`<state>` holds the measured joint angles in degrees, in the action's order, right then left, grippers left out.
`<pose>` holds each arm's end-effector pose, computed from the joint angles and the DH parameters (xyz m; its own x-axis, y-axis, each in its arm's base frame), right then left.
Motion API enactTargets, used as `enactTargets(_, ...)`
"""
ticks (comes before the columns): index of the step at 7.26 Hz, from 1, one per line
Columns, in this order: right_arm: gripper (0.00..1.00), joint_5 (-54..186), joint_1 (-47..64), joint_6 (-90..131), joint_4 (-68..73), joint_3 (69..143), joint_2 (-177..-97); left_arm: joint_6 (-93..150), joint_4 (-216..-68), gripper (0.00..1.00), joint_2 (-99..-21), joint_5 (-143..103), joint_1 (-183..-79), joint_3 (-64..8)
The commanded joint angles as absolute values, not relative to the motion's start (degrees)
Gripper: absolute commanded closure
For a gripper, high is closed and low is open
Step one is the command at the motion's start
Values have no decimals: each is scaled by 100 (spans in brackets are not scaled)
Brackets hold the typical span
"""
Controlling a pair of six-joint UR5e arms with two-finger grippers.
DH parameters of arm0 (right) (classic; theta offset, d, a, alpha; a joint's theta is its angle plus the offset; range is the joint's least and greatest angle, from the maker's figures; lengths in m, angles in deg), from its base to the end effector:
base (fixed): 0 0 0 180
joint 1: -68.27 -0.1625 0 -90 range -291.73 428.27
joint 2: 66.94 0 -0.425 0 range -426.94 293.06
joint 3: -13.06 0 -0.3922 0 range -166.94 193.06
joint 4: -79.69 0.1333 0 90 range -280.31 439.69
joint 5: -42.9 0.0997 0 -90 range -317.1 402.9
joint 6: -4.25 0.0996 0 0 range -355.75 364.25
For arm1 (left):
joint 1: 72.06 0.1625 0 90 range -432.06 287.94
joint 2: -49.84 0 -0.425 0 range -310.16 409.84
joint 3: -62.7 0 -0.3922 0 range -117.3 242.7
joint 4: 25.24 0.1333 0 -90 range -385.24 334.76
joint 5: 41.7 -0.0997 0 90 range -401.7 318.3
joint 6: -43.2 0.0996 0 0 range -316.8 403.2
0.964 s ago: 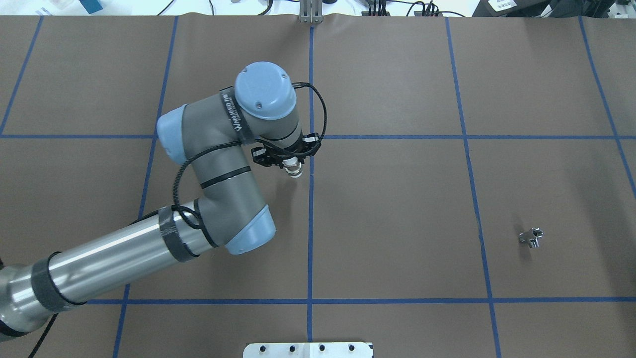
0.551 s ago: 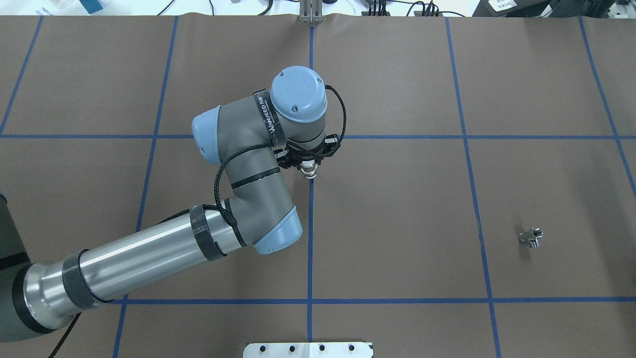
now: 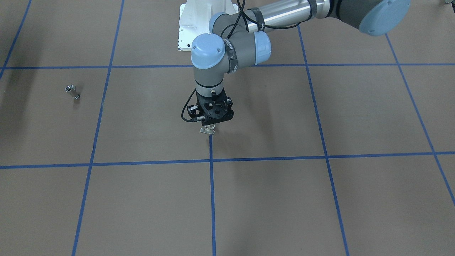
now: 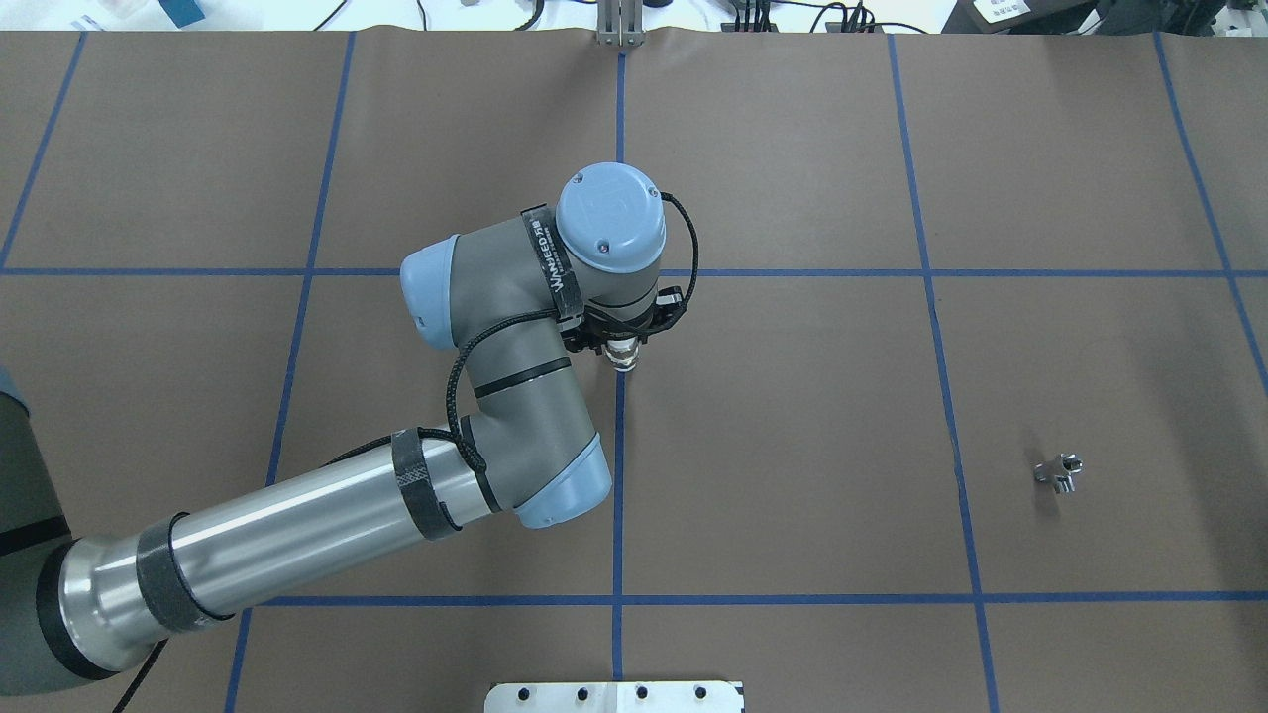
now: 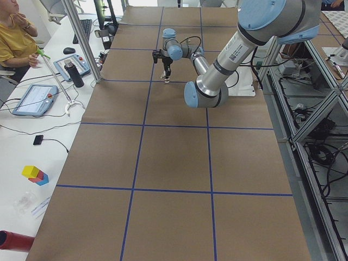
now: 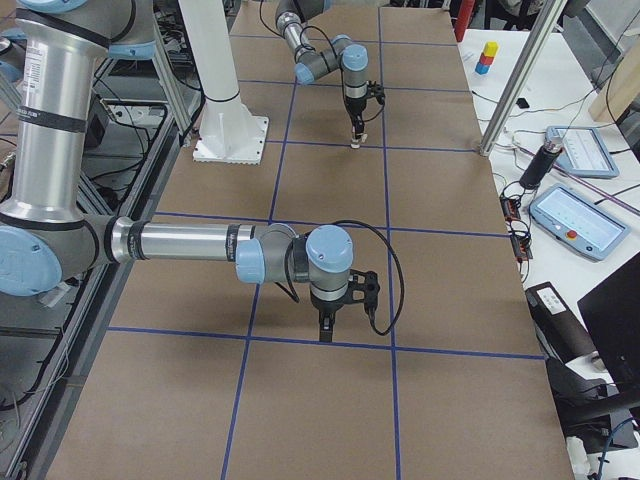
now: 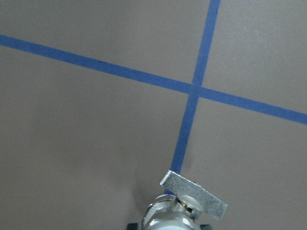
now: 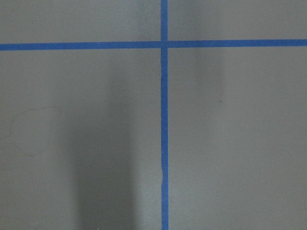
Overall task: Assemble PPR valve and pipe with both arms
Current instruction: 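Carry the valve with the left gripper to the table centre, then open the left gripper, release the valve upright, and withdraw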
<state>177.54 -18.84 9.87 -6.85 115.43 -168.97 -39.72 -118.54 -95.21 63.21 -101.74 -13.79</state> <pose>0.0427 -0.4105 0.6399 0.7098 0.0156 0.7042 -0.0193 0.9998 -0.0027 0.6248 -0.4800 0.1438 0.6509 -0.2339 -0.7222 0.2425 0.9656 -0.0941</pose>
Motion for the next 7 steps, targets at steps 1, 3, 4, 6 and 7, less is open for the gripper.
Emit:
enactTargets(1, 0, 17754, -1883, 987, -680, 11537, -16898, -3801, -11858, 0, -9518, 6315, -10168, -1385)
enactTargets(3, 0, 17763, -1883, 996, -680, 11545, -16890, -3469, -11762, 0, -9509, 6350, -10247, -1725)
enactTargets(4, 0, 17763, -1883, 996, -680, 11546, -16890, -3258, -11526, 0, -9361, 6368, -10378, -2076)
enactTargets(6, 0, 17781, -1883, 987, -662, 11572, -16890, -2442, -10518, 0, -8556, 6377, -10650, -3722)
enactTargets(7, 0, 17807, -1883, 978, -549, 11615, -16872, -1829, -10043, 0, -7968, 6707, -10956, -4671)
